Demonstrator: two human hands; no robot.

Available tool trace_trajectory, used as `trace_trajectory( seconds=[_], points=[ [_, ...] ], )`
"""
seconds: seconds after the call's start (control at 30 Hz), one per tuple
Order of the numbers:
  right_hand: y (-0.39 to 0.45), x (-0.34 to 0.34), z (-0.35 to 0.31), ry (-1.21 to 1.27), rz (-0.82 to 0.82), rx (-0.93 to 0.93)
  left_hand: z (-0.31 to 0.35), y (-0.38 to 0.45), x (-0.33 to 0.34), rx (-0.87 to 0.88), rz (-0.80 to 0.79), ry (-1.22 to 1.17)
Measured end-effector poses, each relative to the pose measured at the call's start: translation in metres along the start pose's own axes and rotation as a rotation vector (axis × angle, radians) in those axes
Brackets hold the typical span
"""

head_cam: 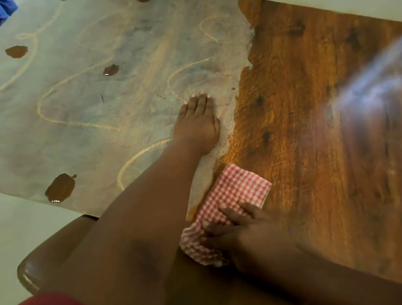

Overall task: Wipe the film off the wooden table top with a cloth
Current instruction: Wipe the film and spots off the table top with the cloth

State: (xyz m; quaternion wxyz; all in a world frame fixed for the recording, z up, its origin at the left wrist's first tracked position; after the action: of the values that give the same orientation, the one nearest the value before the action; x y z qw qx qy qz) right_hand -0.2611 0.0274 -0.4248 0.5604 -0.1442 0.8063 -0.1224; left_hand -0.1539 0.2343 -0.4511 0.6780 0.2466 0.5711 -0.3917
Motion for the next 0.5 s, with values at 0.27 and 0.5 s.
trace_trajectory(
  seconds=[0.27, 0.5],
  points=[
    [0.051, -0.025, 0.015, -0.032, 0.104, 0.126, 0.001, -0.001, 0.001, 0.009, -0.008, -0.018],
    [0.008, -0.018, 0.02, -0.012, 0.056, -0.118, 0.003, -0.002, -0.001, 0.006, -0.032, 0.001]
  ],
)
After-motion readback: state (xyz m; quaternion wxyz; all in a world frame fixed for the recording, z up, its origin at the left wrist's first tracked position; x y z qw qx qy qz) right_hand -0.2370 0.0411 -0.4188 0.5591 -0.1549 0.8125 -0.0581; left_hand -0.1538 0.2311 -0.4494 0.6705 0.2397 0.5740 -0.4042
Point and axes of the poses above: each hand's wrist, its own y-axis towards the middle knuckle, its own x-axis out of the palm, z = x × y, the point moved 9 cm from there along y, towards the middle knuckle, and after that the axes turned 1 degree about -z, right-handed, at the moved point
